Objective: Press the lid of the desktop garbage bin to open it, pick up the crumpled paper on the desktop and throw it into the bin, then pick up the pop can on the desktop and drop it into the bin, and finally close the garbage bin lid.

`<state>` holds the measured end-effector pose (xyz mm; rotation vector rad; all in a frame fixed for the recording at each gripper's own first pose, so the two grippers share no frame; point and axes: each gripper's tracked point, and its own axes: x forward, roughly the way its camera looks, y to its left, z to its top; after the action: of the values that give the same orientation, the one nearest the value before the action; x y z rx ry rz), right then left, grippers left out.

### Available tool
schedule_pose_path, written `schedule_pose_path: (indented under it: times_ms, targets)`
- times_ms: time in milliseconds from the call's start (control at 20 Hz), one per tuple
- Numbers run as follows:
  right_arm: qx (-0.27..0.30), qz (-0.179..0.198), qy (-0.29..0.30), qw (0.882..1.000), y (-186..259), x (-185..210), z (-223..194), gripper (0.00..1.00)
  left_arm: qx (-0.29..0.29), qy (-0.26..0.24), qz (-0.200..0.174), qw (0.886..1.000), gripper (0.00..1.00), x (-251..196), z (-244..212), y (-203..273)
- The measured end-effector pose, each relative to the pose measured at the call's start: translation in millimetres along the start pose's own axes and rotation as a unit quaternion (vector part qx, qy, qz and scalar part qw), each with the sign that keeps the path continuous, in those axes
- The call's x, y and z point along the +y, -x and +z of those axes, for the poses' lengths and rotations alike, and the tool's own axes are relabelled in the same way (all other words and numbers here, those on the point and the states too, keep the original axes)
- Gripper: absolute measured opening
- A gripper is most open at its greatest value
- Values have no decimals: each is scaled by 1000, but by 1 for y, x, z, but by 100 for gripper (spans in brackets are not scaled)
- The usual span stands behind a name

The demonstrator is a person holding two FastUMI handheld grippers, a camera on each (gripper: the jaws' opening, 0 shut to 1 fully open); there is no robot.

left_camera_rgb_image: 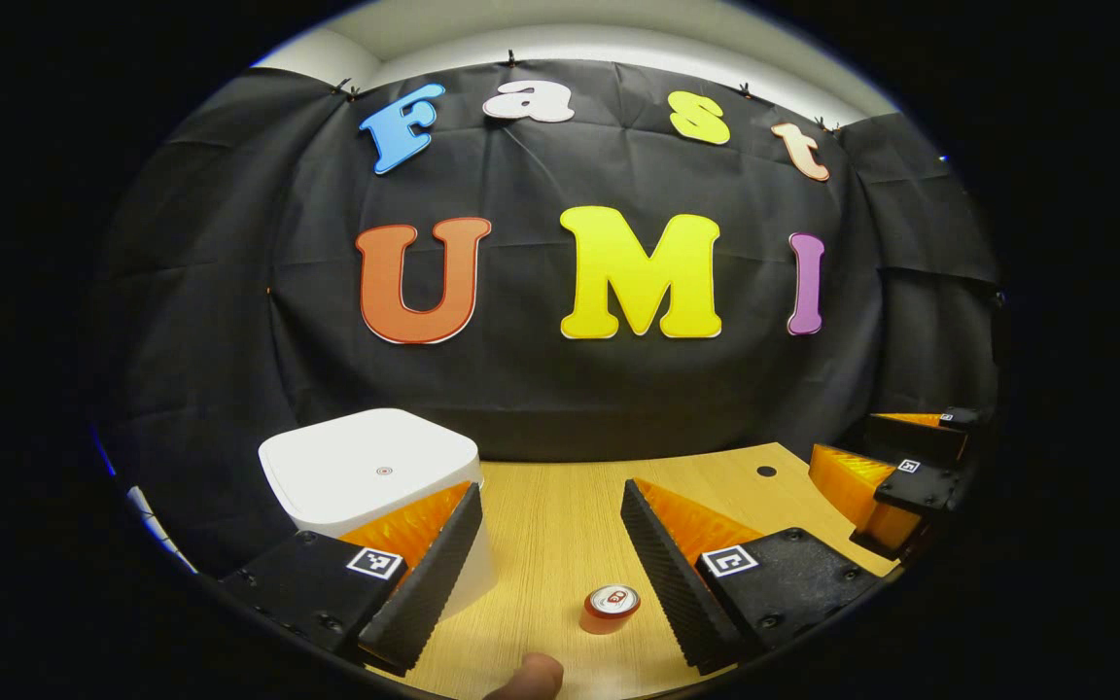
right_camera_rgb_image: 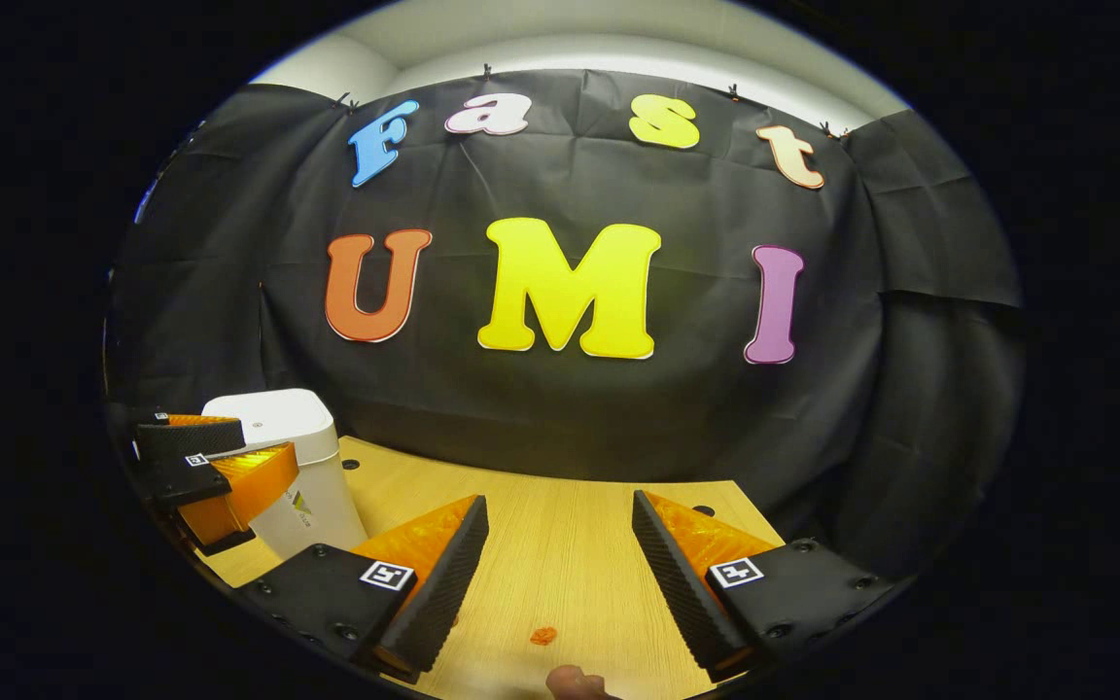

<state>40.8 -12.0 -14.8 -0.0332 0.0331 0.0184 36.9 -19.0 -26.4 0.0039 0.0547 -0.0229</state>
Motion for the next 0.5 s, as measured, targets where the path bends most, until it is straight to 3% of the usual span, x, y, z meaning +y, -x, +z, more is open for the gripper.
schedule_pose_path:
  times_ms: [500]
  targets:
    - [-7, -2, 5, 1000, -3, 1, 3, 94, -7, -2, 24, 1000, 95, 20, 5, -8]
